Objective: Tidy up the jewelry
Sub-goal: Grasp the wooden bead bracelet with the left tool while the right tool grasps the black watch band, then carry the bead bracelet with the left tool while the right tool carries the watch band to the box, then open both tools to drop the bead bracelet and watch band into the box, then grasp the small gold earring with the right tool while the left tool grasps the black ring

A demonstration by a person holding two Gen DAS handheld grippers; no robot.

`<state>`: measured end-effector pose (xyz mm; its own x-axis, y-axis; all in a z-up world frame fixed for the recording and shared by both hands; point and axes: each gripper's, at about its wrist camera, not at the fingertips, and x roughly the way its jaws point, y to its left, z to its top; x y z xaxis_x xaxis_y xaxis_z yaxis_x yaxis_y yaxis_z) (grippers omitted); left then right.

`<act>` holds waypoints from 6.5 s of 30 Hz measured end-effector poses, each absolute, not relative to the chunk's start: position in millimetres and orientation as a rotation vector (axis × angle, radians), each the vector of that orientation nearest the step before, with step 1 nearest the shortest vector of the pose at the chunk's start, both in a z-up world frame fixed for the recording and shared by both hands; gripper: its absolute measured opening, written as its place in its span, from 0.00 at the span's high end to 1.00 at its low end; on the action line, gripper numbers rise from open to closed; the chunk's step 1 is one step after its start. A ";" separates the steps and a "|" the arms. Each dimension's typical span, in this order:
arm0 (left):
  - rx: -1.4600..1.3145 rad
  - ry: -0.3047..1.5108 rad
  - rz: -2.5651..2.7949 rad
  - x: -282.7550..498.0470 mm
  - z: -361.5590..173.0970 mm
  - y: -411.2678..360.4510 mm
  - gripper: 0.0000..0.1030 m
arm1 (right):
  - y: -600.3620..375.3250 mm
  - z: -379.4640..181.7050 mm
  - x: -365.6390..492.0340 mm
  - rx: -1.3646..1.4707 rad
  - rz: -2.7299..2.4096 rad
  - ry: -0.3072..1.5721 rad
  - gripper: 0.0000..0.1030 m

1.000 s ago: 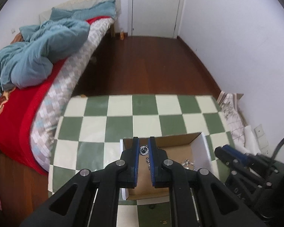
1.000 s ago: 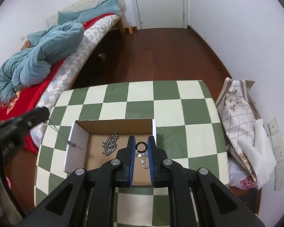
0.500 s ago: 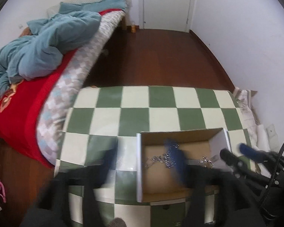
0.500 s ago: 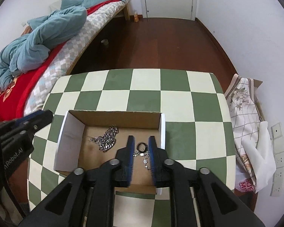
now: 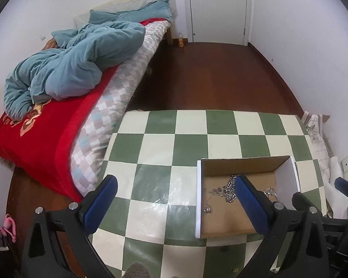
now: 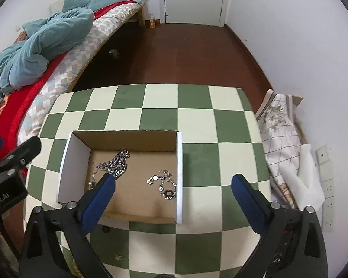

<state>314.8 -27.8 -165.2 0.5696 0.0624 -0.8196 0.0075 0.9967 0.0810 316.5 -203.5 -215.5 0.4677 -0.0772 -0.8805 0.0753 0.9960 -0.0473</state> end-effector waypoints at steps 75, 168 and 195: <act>0.049 1.231 -0.092 140.3 -253.8 -34.9 0.94 | -220.4 -294.9 125.1 0.189 -0.092 1.202 0.97; 0.191 1.033 0.172 194.7 -211.3 11.0 0.00 | -198.5 -249.8 190.7 0.150 -0.036 1.155 0.34; 0.169 1.195 0.185 208.7 -267.4 19.7 0.00 | -164.6 -314.7 192.3 0.149 0.016 1.149 0.89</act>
<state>208.7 19.7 -267.4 0.3551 0.2310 -0.9058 -0.0531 0.9724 0.2272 192.3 -164.6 -314.7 0.4102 0.0892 -0.9076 0.0634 0.9900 0.1260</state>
